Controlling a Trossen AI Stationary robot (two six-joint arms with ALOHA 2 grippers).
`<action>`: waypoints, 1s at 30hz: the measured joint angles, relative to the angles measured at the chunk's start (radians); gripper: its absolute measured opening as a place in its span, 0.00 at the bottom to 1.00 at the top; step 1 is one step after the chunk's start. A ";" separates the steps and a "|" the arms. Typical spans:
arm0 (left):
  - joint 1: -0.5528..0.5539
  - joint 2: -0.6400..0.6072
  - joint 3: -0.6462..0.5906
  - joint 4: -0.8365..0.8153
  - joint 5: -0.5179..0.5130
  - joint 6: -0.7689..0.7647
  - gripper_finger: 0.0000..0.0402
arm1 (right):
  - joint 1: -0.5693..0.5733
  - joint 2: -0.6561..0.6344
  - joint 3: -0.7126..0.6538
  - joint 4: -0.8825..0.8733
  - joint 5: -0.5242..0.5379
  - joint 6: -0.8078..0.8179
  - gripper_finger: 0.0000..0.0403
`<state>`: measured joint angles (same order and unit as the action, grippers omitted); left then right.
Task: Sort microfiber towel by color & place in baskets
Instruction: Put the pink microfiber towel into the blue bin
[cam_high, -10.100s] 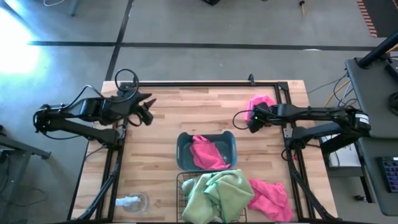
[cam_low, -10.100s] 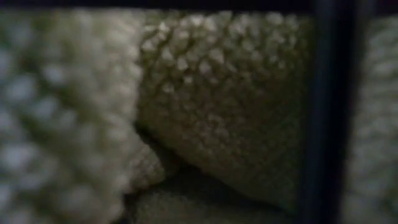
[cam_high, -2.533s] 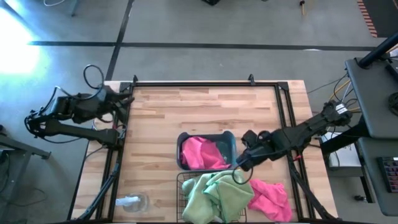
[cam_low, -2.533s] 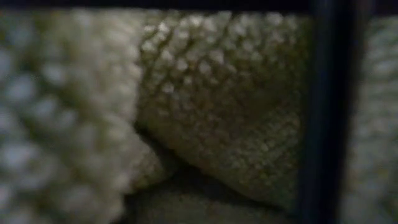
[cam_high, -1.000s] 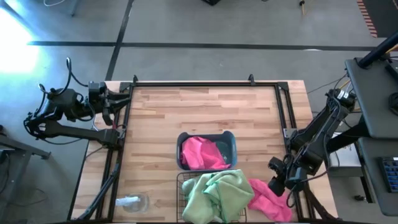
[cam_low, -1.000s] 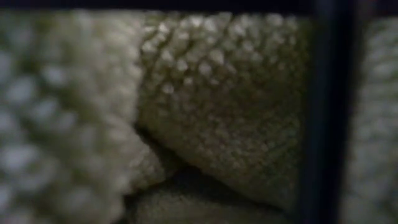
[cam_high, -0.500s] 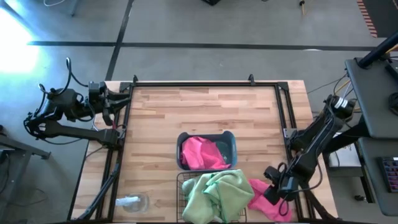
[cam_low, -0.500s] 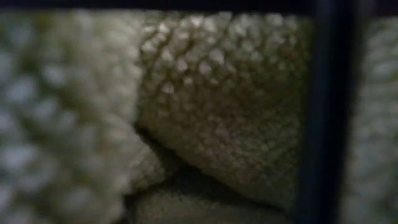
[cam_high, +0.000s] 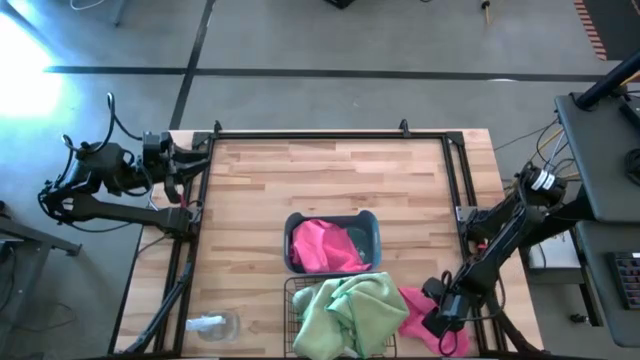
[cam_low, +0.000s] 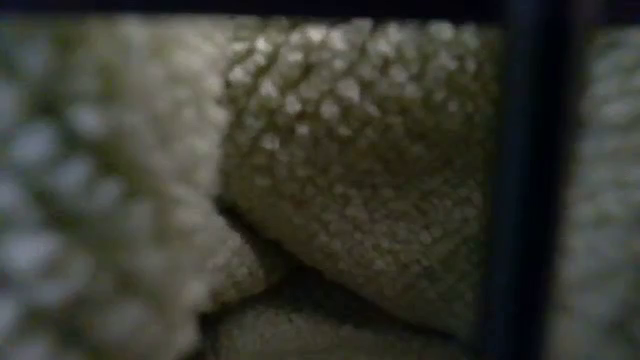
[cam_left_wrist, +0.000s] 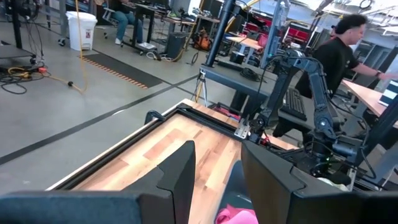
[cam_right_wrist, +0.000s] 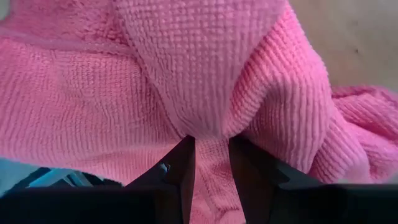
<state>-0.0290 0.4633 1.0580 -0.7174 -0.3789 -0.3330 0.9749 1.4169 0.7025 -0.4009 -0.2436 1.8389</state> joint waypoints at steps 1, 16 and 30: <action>0.000 0.000 0.000 0.000 0.000 0.000 0.29 | 0.000 0.007 0.000 0.004 0.000 -0.002 0.23; 0.000 0.000 0.000 0.000 0.003 0.000 0.29 | -0.006 0.058 0.002 0.036 -0.005 0.009 0.23; 0.000 0.000 0.000 0.000 0.004 0.002 0.29 | -0.121 0.069 0.002 0.133 0.052 -0.089 0.23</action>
<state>-0.0291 0.4633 1.0580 -0.7177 -0.3748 -0.3309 0.8538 1.4864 0.7040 -0.2675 -0.1914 1.7504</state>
